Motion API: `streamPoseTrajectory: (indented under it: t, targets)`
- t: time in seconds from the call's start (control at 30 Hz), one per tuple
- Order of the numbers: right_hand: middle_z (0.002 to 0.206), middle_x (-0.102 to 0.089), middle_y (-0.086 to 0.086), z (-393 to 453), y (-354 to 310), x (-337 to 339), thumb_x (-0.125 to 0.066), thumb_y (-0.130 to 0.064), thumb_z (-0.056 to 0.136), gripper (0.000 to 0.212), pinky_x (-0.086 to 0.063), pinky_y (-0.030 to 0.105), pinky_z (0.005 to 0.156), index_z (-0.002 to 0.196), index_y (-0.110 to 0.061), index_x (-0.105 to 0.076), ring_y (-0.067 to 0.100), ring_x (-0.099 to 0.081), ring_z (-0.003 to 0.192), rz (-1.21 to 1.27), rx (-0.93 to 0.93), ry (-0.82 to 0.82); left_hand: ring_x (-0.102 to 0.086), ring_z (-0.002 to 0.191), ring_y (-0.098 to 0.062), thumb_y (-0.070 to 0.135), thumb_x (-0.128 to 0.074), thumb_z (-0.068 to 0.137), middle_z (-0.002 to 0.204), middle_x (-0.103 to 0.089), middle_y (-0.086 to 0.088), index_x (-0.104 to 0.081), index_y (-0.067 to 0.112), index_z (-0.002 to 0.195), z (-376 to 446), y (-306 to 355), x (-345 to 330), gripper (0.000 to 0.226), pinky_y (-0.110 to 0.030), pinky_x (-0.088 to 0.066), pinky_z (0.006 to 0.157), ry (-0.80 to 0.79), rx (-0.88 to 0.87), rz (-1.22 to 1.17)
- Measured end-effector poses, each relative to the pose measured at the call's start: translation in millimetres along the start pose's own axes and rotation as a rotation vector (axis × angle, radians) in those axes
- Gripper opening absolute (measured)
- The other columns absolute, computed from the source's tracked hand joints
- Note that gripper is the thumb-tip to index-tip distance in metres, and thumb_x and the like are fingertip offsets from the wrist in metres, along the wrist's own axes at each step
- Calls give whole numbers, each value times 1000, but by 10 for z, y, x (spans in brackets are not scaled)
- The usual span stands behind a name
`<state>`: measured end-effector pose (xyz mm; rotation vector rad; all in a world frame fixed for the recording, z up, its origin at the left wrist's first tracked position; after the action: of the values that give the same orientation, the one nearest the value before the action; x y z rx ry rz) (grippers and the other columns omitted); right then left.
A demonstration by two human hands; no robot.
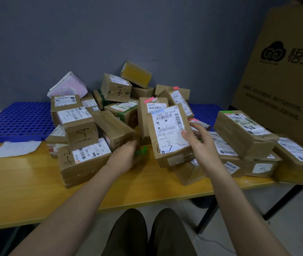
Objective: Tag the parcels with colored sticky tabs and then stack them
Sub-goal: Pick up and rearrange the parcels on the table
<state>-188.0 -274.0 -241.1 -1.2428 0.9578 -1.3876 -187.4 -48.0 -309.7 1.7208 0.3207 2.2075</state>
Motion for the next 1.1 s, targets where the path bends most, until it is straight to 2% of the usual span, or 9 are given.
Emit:
streamPoseTrajectory:
  t: [0.1, 0.17, 0.27, 0.37, 0.53, 0.73, 0.93, 1.0, 1.1]
  targets:
    - [123, -51, -8, -83, -50, -30, -58, -36, 93, 44, -43, 7, 55, 136, -33, -45, -4, -53, 91, -51, 17, -10, -62, 101, -23, 11, -58, 91, 115, -64, -6, -55, 12, 118, 16, -20, 134, 27, -35, -51, 82, 177, 57, -280]
    - [125, -48, -10, -145, -68, -92, -56, -42, 93, 47, -43, 9, 66, 137, -36, -41, 0, -52, 99, -143, 40, -33, -60, 98, -17, 5, -57, 91, 107, -66, -5, -62, 11, 110, 23, -17, 239, 20, -31, -49, 85, 272, 117, -459]
    - [135, -47, -9, -192, -7, -215, -51, -57, 86, 54, -48, 42, 95, 136, -46, -36, 13, -50, 119, -295, 67, -86, -62, 90, -12, 7, -61, 90, 89, -65, 7, -64, 19, 93, 14, -36, 430, 12, -29, -51, 83, 440, 218, -692]
    - [140, -42, -4, -243, 107, -363, -45, -58, 89, 56, -44, 50, 100, 141, -46, -27, 21, -49, 123, -437, -7, -162, -61, 86, -6, 14, -63, 89, 86, -63, 12, -60, 26, 87, -47, -26, 630, 12, -19, -48, 77, 570, 266, -815]
    - [144, -42, 2, -368, 191, -545, -33, -52, 97, 55, -40, 45, 103, 147, -31, -25, 26, -43, 129, -736, 14, -175, -59, 84, -5, 18, -65, 89, 89, -63, 8, -63, 20, 94, -151, -36, 692, 6, -19, -50, 73, 506, 280, -855]
    - [116, -62, 1, -378, 118, -577, -38, -46, 99, 46, -47, 32, 76, 137, -20, -39, 21, -60, 103, -1075, 219, -83, -58, 86, -4, 16, -64, 90, 88, -62, 10, -63, 24, 91, -245, 25, 675, 9, -16, -45, 72, 414, 286, -874]
    - [103, -65, -6, -242, -157, -524, -61, -27, 92, 22, -54, 23, 71, 113, -22, -67, 4, -60, 84, -402, 486, 44, -65, 83, -2, 12, -65, 88, 92, -69, 6, -67, 28, 92, -263, 246, 716, 17, -17, -52, 72, 277, 253, -1045]
    - [103, -65, -8, -190, -266, -556, -65, -24, 90, 22, -50, 13, 70, 112, -21, -67, 0, -60, 85, -213, 460, -21, -66, 78, 1, 10, -66, 87, 91, -71, 5, -69, 23, 97, -261, 327, 736, 17, -12, -51, 64, 234, 217, -1066]
    - [98, -68, -7, -82, -350, -645, -69, -18, 87, 22, -53, 18, 75, 109, -22, -67, 4, -64, 86, -67, 363, -150, -65, 79, 1, 12, -66, 87, 91, -72, 3, -71, 18, 100, -266, 409, 757, 15, -11, -50, 65, 182, 145, -1055]
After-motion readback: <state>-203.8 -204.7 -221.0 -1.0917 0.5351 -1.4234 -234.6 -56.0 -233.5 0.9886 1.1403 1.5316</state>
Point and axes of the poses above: each hand's wrist, its own z-axis towards the middle knuckle, its own x-axis out of the back of the hand, y = z × x, the point moved 3 cm from there along z, towards the middle knuckle
